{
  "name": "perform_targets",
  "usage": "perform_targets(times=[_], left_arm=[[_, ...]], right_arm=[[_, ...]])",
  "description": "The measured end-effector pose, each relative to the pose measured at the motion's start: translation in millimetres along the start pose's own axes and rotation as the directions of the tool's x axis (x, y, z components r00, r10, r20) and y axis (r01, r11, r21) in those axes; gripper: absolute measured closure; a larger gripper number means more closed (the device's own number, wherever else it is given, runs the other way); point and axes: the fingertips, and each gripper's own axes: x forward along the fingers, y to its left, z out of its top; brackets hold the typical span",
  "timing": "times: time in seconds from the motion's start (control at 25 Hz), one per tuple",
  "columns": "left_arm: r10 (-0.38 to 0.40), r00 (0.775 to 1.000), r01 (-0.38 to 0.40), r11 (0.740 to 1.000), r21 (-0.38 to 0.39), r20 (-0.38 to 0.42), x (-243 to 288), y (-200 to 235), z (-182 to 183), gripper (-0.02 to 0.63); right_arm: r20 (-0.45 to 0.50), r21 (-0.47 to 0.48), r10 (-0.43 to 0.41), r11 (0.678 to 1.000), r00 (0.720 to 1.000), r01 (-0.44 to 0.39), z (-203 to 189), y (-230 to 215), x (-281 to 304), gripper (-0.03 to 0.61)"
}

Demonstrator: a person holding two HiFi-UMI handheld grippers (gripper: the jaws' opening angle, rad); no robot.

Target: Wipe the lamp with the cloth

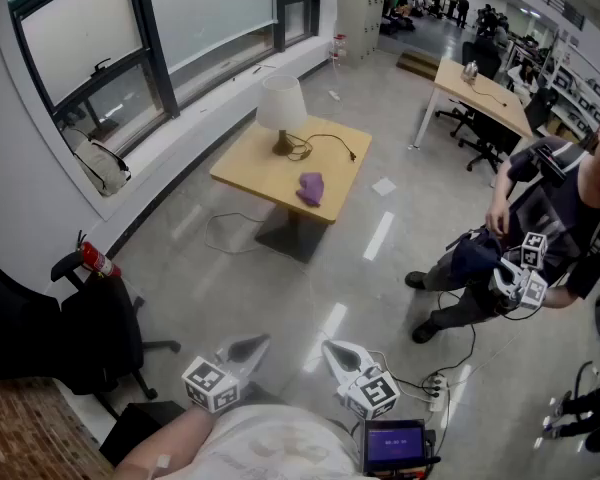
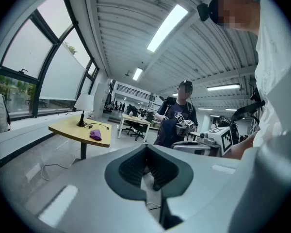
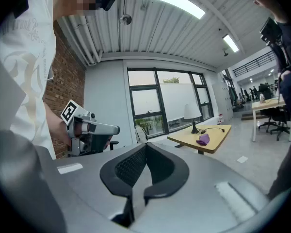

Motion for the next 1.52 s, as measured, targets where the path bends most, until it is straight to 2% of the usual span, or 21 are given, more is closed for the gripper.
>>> perform_targets(times=[0.16,0.24,1.0,1.52], left_arm=[[0.017,1.000,-0.017,1.000,0.002,0.003,3.4,3.4,-0.2,0.614],[0.033,0.999,-0.033,0.999,-0.005,0.006,3.8,7.2,0.6,0.614],[0.070,0.997,-0.071,0.997,0.028,0.044,16.1,9.0,21.6,0.614],[0.101,0.994,-0.102,0.995,0.020,0.044,23.8,11.8,28.0,0.614]], right_arm=[[0.057,0.066,-0.010,0.998,0.998,0.007,4.6,-11.9,-2.4,0.563],[0.066,0.065,-0.006,0.998,0.998,0.002,7.5,-13.5,-1.7,0.563],[0.030,0.060,-0.020,0.998,0.999,0.018,14.4,-39.9,5.9,0.565],[0.013,0.078,-0.005,0.997,1.000,0.004,9.6,-53.1,13.0,0.565]])
